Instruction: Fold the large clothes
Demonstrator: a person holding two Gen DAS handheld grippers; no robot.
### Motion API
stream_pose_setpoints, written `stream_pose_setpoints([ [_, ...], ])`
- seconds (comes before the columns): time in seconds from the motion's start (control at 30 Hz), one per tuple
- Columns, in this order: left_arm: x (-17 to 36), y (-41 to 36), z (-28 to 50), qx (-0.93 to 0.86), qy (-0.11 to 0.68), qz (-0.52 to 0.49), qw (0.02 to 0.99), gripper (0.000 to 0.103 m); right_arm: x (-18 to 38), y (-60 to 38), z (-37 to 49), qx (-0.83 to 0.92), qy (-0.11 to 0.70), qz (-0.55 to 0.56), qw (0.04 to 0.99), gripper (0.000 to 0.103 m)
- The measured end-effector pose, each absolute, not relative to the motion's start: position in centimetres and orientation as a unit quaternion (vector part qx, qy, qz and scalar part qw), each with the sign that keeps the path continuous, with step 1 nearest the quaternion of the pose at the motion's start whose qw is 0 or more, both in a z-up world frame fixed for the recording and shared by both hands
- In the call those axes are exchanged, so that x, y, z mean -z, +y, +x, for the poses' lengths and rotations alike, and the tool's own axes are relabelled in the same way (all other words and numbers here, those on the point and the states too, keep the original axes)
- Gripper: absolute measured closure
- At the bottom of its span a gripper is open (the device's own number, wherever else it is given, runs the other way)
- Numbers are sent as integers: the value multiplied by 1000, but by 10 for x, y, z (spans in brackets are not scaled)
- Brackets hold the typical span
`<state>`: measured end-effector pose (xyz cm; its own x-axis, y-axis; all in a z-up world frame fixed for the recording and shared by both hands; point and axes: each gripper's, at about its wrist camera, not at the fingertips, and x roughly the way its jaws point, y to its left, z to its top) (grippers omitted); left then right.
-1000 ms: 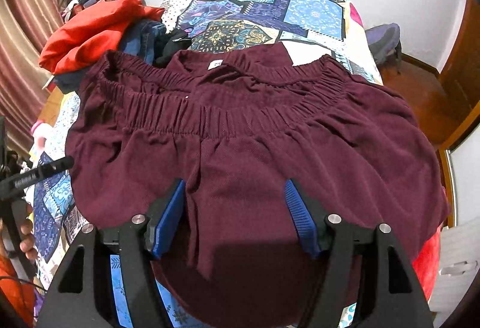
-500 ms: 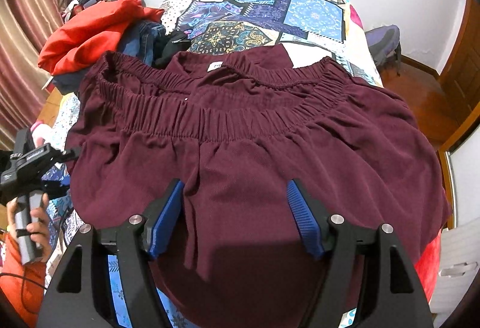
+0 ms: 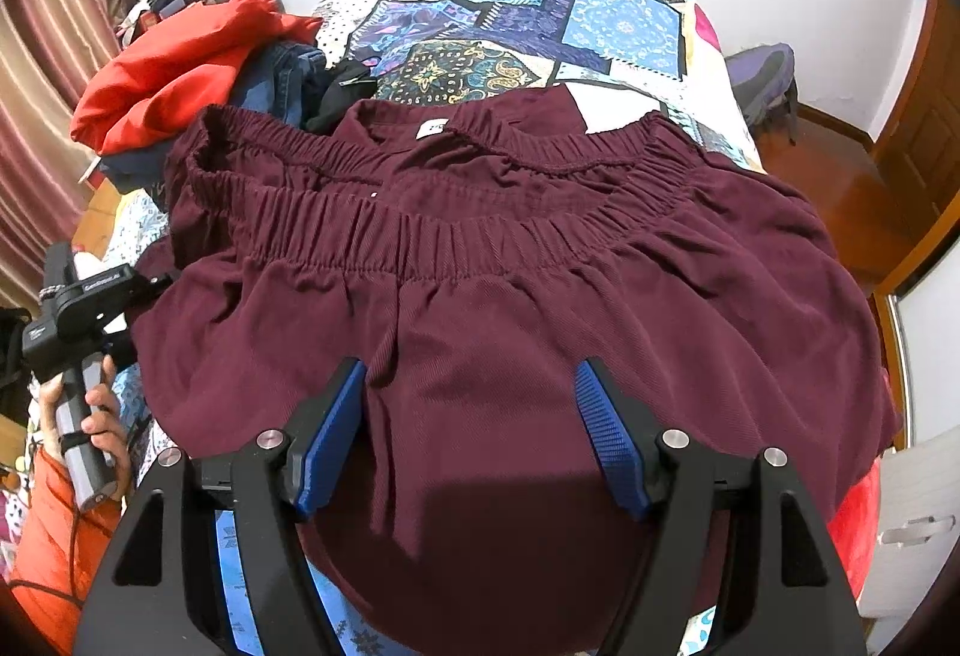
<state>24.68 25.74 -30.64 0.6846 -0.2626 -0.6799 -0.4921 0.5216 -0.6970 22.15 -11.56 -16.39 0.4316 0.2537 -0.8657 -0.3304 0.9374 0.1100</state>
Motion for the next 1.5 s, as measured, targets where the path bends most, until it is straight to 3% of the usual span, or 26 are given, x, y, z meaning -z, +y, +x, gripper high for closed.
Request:
stream_pose_setpoints([
  [0.4, 172, 241, 184, -49, 318, -379, 868, 80, 116, -89, 202, -219, 461, -50, 858, 35],
  [0.6, 118, 226, 154, -71, 258, -320, 909, 80, 139, -44, 200, -258, 476, -86, 836, 35],
  [0.87, 102, 197, 174, -75, 257, -252, 930, 80, 198, -11, 213, -304, 564, -52, 766, 35],
  [1.23, 71, 131, 226, -20, 260, -225, 939, 80, 139, -87, 220, -281, 509, 1, 814, 35],
  [1.5, 74, 23, 294, 53, 307, -171, 935, 80, 117, -170, 227, -201, 475, 43, 856, 35],
])
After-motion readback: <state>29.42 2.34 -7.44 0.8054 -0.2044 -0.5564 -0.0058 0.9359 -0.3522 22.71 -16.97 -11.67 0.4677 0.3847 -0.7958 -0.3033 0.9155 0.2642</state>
